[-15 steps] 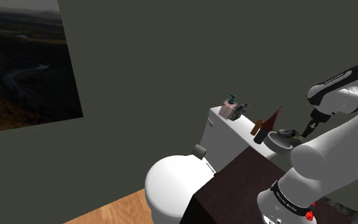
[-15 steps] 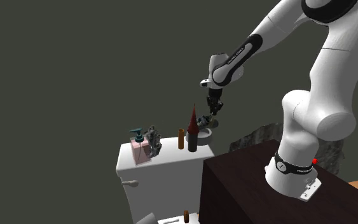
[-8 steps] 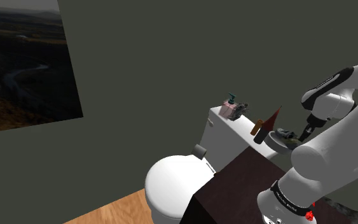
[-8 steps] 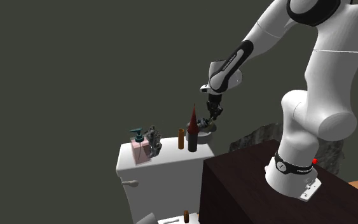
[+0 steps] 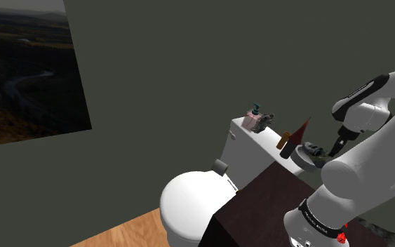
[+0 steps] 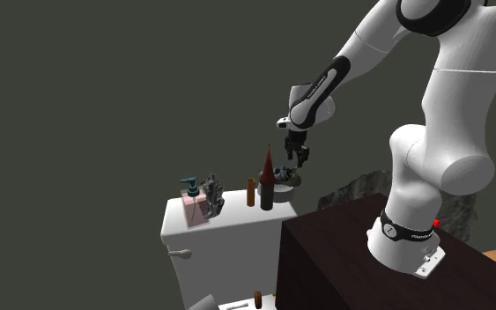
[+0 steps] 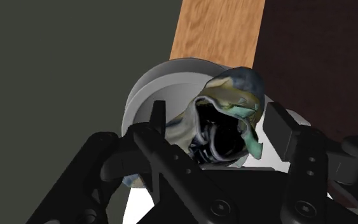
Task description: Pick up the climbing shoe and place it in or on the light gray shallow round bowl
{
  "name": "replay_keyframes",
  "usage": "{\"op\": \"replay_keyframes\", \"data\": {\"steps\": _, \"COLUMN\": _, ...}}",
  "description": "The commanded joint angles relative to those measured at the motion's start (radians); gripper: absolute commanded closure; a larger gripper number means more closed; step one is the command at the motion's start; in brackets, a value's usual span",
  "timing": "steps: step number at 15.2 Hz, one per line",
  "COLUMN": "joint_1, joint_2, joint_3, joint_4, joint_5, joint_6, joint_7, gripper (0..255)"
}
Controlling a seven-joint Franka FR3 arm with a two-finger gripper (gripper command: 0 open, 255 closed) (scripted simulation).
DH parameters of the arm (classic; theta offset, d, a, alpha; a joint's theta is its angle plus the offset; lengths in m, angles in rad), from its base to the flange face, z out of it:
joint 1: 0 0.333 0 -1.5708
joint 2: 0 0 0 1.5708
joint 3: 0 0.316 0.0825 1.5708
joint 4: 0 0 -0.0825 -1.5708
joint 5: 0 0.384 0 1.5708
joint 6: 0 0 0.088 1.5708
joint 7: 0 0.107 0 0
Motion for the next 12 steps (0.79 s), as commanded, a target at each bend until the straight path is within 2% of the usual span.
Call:
{"op": "replay_keyframes", "data": {"steps": 1, "joint_1": 0.000, "joint_2": -0.001, "joint_3": 0.001, "joint_4": 0.000, "joint_5": -0.001, "joint_6": 0.001, "joint_7": 0.001, "gripper": 0}}
{"op": "replay_keyframes", "data": {"steps": 4, "joint_1": 0.001, "joint_2": 0.000, "joint_3": 0.002, "joint_4": 0.000, "joint_5": 0.000, "joint_6": 0.001, "joint_7": 0.001, "gripper": 0}}
{"op": "replay_keyframes", "data": {"steps": 6, "joint_1": -0.011, "joint_2": -0.102, "joint_3": 0.011, "joint_4": 0.015, "joint_5": -0.118, "joint_6": -0.088, "joint_7": 0.087, "gripper": 0}}
{"op": "replay_keyframes", "data": {"steps": 8, "joint_1": -0.034, "joint_2": -0.179, "joint_3": 0.043, "joint_4": 0.032, "joint_5": -0.181, "joint_6": -0.169, "joint_7": 0.135, "gripper": 0}}
{"op": "replay_keyframes", "data": {"steps": 12, "joint_1": -0.039, "joint_2": -0.178, "joint_3": 0.047, "joint_4": 0.032, "joint_5": -0.179, "joint_6": -0.169, "joint_7": 0.134, "gripper": 0}}
